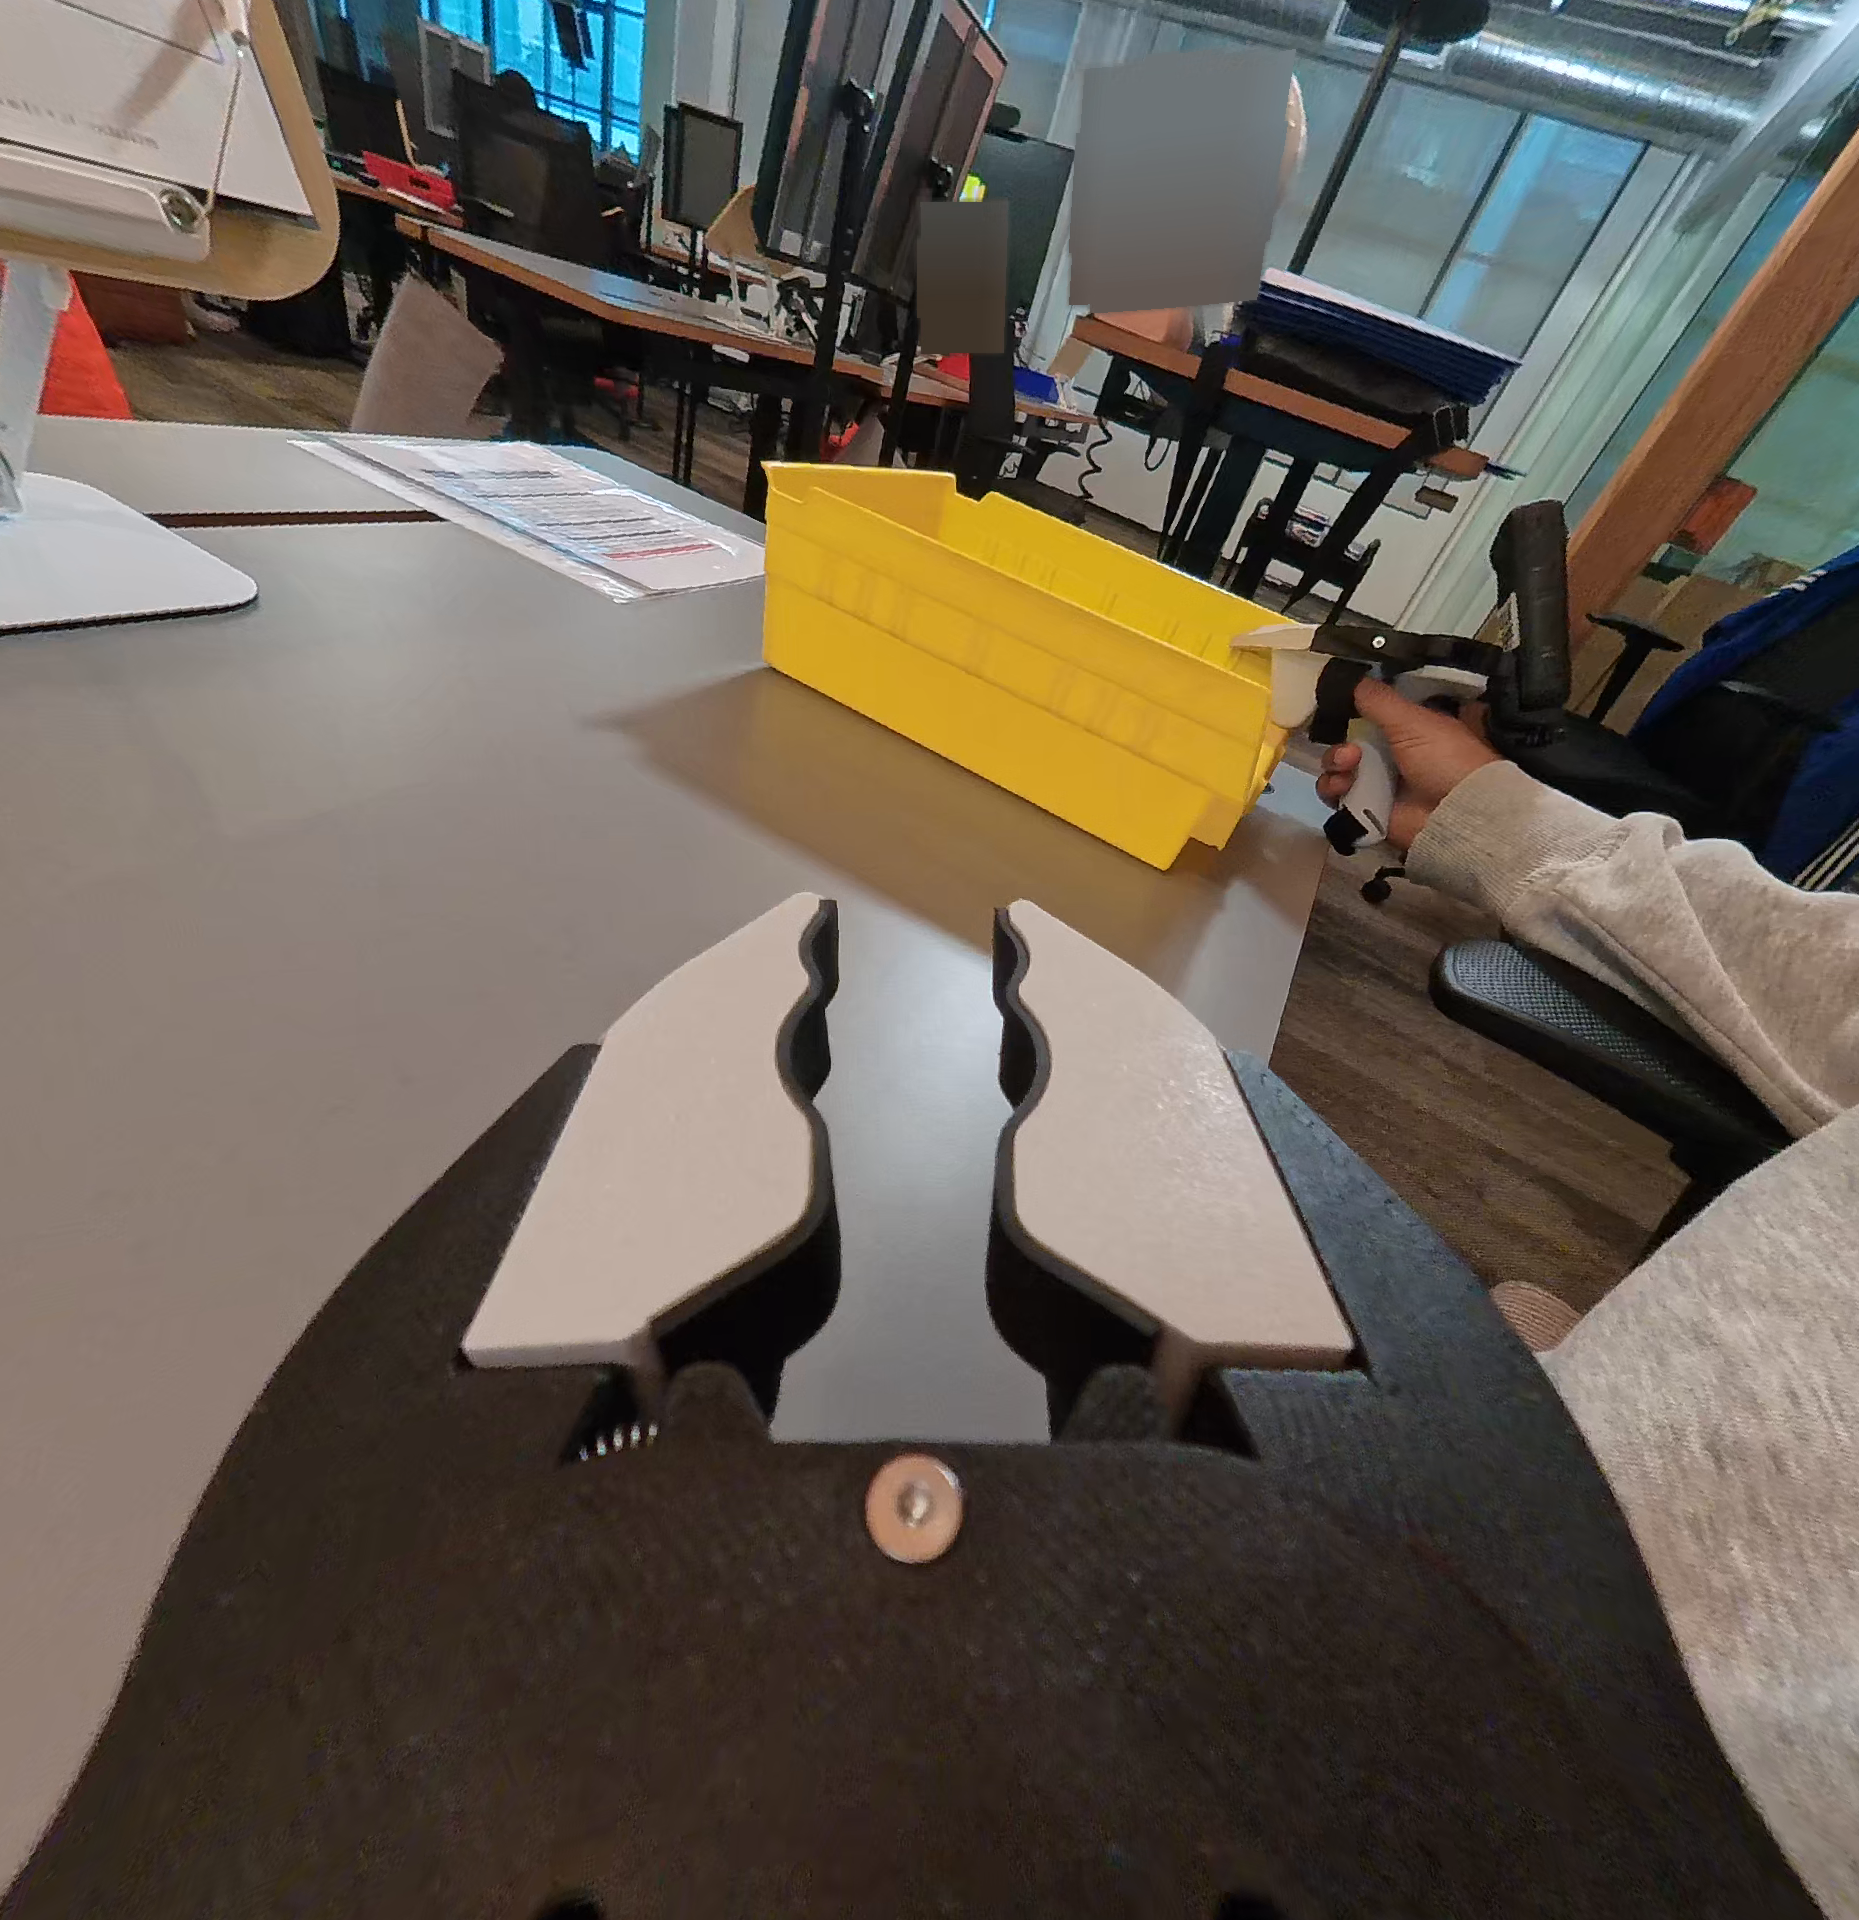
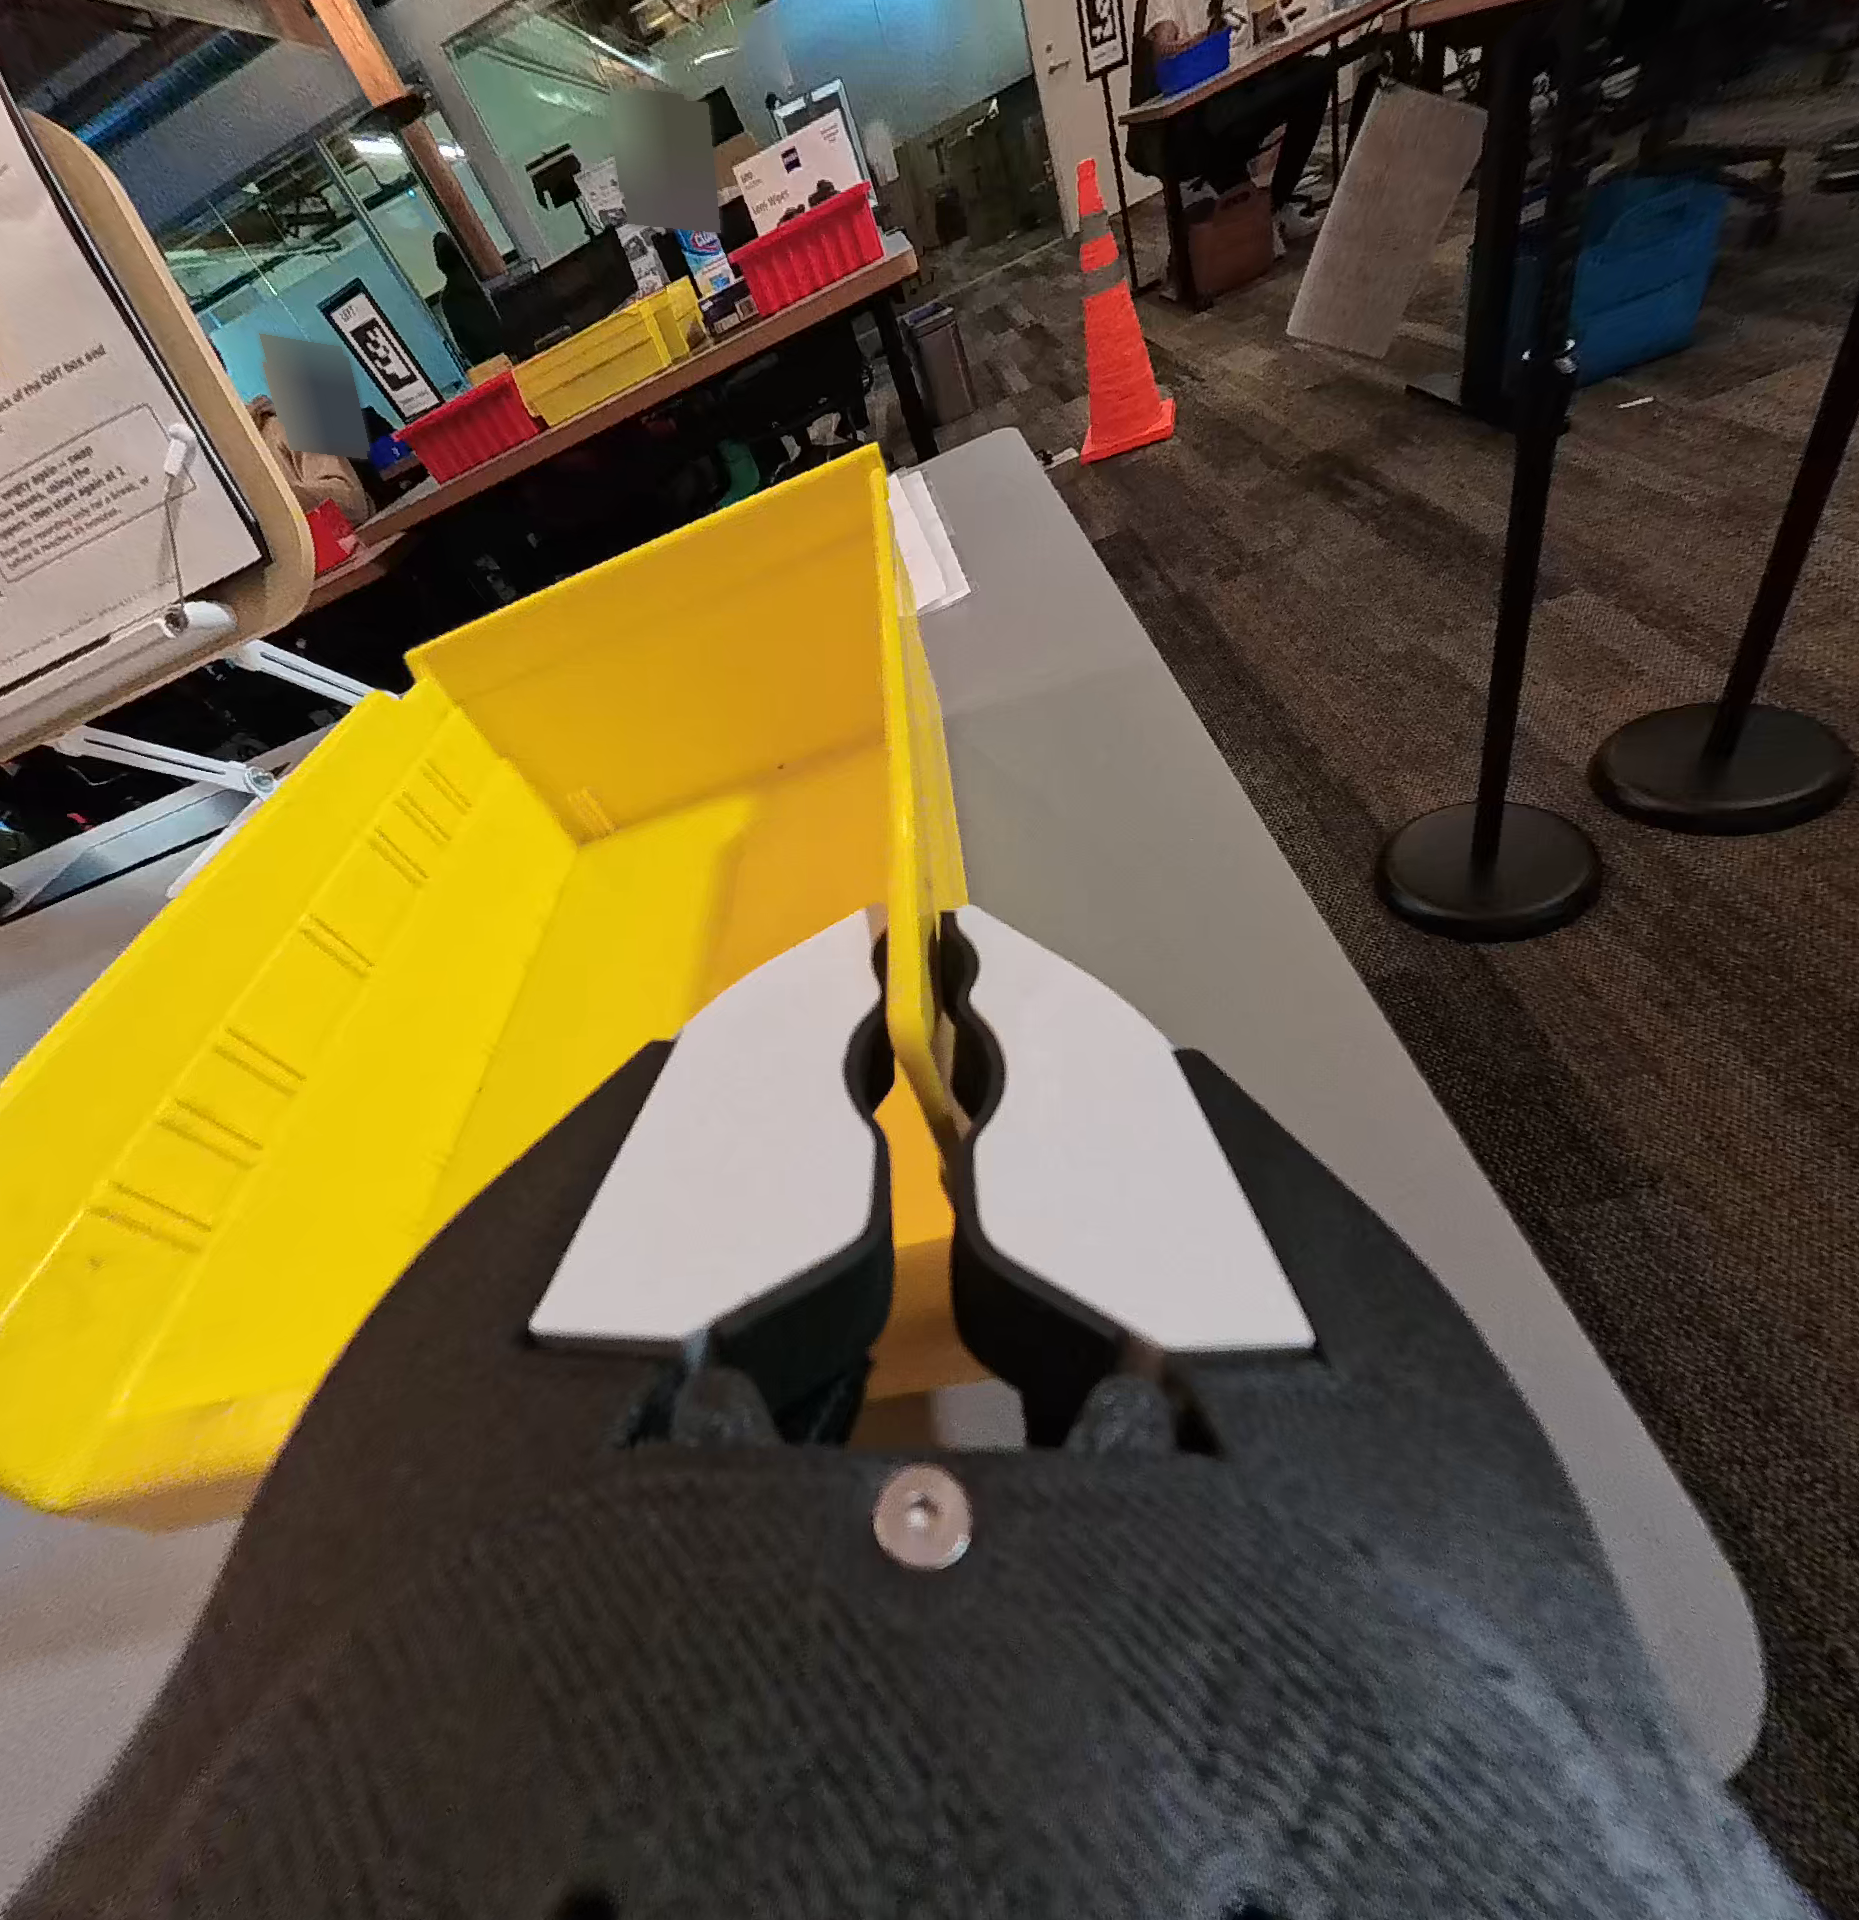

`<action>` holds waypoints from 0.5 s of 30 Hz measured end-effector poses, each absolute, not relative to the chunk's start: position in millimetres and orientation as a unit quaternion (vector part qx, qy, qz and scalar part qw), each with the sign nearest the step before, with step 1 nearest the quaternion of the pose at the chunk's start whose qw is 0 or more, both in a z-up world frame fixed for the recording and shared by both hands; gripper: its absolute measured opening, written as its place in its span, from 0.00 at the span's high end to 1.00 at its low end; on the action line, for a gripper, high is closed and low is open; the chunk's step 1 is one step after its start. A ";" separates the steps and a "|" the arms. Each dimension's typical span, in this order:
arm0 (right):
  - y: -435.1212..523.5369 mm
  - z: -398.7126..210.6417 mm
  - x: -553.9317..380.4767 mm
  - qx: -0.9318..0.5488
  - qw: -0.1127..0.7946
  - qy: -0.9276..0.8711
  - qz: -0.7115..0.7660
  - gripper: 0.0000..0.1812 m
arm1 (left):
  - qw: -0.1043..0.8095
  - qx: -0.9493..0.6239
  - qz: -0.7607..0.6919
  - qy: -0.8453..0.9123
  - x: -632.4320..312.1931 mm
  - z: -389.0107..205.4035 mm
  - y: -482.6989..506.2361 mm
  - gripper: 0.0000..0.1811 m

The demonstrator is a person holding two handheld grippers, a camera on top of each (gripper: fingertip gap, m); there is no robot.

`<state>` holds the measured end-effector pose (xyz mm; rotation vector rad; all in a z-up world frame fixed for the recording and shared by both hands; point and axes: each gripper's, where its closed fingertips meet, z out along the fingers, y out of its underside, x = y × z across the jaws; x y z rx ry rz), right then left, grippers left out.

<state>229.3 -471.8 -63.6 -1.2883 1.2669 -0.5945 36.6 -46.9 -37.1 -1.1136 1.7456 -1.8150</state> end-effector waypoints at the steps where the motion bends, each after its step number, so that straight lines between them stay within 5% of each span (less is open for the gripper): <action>1: -472.4 -63.6 229.7 -0.551 0.580 0.542 -0.255 0.97 | 0.191 -0.398 -0.646 0.622 36.7 -37.8 -47.2 0.84; 15: -474.5 -63.3 231.5 -0.549 0.577 0.545 -0.261 0.97 | 0.186 -0.397 -0.643 0.627 35.3 -40.0 -49.8 0.84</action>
